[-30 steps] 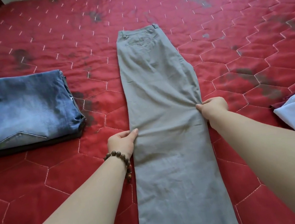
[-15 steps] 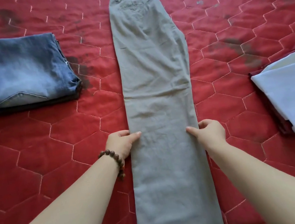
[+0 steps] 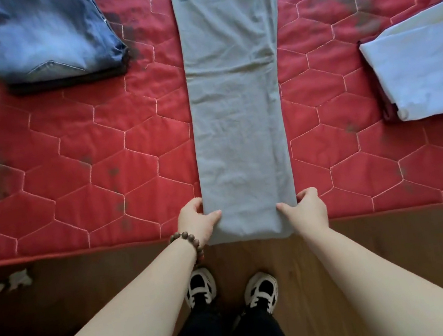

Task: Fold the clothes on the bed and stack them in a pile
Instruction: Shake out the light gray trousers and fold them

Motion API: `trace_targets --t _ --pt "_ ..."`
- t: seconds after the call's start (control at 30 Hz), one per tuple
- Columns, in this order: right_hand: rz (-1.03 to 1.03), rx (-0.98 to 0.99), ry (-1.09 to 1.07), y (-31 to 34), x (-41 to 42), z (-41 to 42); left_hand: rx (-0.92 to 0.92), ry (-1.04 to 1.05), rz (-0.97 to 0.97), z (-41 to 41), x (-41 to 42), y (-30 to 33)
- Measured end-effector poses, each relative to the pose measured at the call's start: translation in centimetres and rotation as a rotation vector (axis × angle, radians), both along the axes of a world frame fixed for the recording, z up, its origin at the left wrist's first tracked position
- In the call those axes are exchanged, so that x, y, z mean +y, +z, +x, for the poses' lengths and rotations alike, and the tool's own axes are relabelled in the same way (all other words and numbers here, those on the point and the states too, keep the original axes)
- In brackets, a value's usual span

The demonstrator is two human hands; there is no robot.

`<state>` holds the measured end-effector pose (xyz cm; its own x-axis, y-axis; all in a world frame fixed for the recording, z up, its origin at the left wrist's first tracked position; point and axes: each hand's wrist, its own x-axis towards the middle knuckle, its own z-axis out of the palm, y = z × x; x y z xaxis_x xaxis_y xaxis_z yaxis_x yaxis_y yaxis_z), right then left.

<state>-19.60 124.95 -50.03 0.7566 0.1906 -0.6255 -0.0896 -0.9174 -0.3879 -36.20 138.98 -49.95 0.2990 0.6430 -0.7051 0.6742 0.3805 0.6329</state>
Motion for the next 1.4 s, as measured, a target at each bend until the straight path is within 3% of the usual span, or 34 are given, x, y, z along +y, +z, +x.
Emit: trace_targets --t 0.2,0.33,0.43,0.5,0.6,0.7,0.77,0.83,0.97,1.03,1.17,1.2,1.23,1.4 --pt "0.286 0.061 0.074 3.8 -2.3 0.3 -0.032 0.007 0.150 -0.8 -0.9 4.0" --pt "0.478 0.356 0.060 7.3 -2.5 3.0 -0.196 0.147 -0.149 -0.6 1.4 7.5" --pt "0.559 0.602 0.131 9.9 -2.4 5.3 -0.307 0.038 -0.283 -0.6 3.4 9.7" --pt "0.530 0.651 0.227 11.4 -1.6 6.5 -0.339 -0.062 -0.286 -0.2 4.6 10.8" --pt "0.453 0.379 0.493 12.6 0.5 8.0 -0.282 -0.207 -0.183 1.2 6.6 12.0" --pt "0.518 0.121 0.663 13.3 3.8 9.8 -0.215 -0.366 0.097 3.6 9.6 12.5" --pt "0.573 0.155 0.562 13.9 6.5 11.4 -0.247 -0.375 0.188 5.6 12.0 12.9" --pt "0.635 0.243 0.459 14.7 9.4 12.8 -0.327 -0.308 0.150 7.6 14.6 13.2" --pt "0.628 0.231 0.298 16.6 16.0 17.8 -0.465 -0.203 0.110 12.4 20.9 13.7" --pt "0.619 0.182 0.108 15.9 21.0 19.8 -0.504 -0.130 0.079 15.0 24.3 13.4" --pt "0.267 -0.055 0.084 15.0 27.6 23.9 -0.570 0.019 0.102 20.9 31.2 10.9" --pt "0.422 -0.062 0.168 12.7 29.3 25.6 -0.564 0.066 0.099 22.2 32.4 9.7" --pt "0.528 -0.102 0.084 10.0 31.7 26.7 -0.527 0.095 0.096 23.4 33.4 8.3" --pt "0.352 0.291 0.011 1.3 31.5 28.5 -0.146 0.048 -0.058 24.1 33.1 -1.1"
